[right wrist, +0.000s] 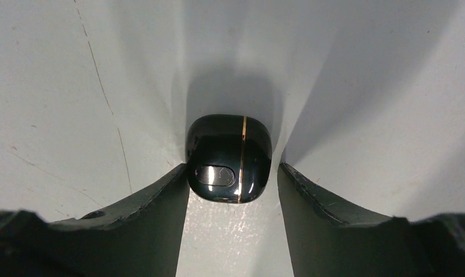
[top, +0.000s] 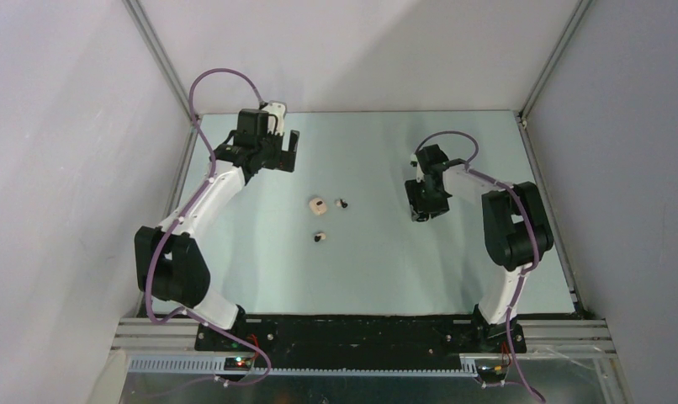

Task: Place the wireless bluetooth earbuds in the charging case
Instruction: Pick up the charging case at the center of the board.

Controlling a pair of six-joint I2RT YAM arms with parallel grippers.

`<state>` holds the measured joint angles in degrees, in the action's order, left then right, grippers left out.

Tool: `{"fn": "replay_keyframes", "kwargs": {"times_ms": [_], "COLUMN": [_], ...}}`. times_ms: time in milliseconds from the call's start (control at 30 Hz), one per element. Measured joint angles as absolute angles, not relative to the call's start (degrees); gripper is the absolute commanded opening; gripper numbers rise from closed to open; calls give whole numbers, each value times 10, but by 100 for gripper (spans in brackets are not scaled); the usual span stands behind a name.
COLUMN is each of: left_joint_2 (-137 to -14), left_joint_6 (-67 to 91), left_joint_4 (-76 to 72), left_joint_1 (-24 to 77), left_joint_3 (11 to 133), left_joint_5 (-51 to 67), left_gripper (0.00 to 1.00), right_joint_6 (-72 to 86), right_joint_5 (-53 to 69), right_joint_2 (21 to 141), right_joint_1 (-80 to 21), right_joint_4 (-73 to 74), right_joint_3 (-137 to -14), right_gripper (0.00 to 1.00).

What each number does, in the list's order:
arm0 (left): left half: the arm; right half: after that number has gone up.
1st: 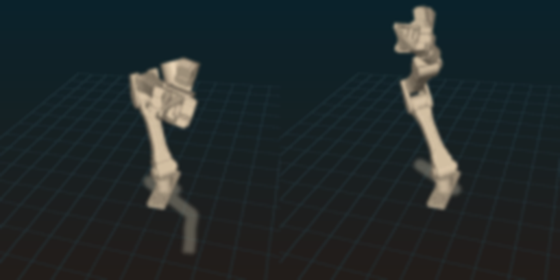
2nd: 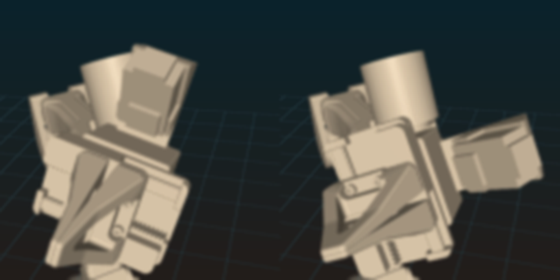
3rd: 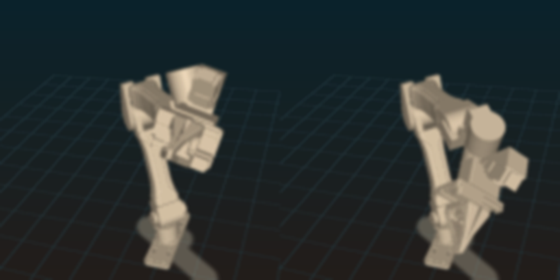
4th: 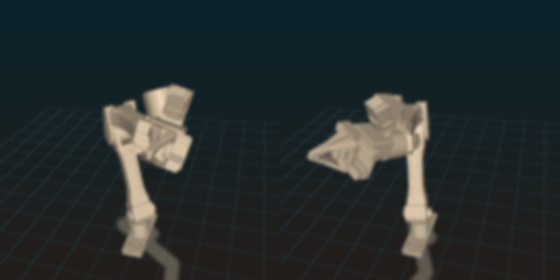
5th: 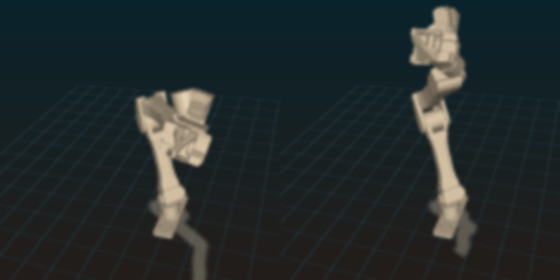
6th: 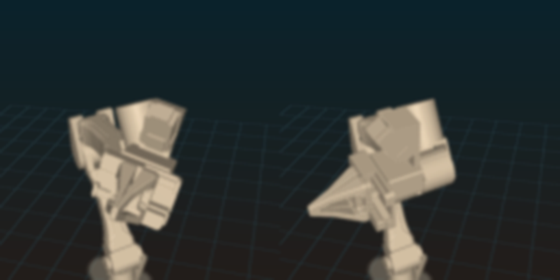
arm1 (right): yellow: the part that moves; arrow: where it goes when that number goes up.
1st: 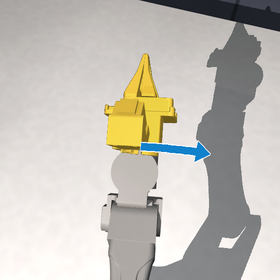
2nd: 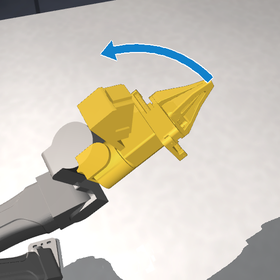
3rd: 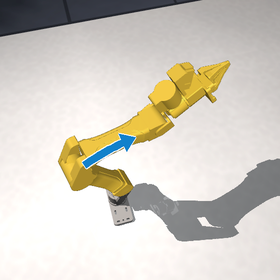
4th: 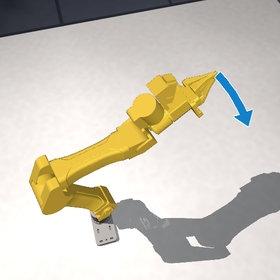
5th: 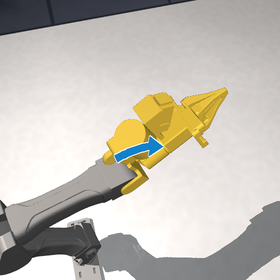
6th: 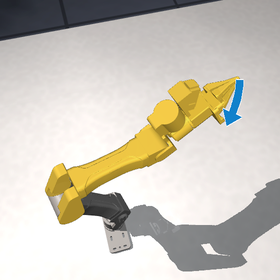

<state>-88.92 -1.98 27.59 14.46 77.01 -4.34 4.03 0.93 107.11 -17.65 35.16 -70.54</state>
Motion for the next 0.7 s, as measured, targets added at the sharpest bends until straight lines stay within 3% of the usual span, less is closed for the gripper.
{"fn": "replay_keyframes", "kwargs": {"times_ms": [333,467,633,700], "left_joint_2": [-889,-889,-894,-900], "left_joint_6": [-20,-20,-20,-20], "left_joint_4": [276,276,276,276], "left_joint_1": [145,145,145,145], "left_joint_3": [770,770,771,772], "left_joint_5": [-43,-43,-39,-35], "left_gripper": [100,100,100,100], "right_joint_6": [29,23,7,-9], "right_joint_5": [8,8,9,9], "right_joint_2": [1066,1063,1058,1054], "right_joint_1": [-178,-178,-182,-184], "right_joint_4": [348,345,336,329], "right_joint_3": [-697,-693,-687,-682], "right_gripper": [53,45,23,19]}}
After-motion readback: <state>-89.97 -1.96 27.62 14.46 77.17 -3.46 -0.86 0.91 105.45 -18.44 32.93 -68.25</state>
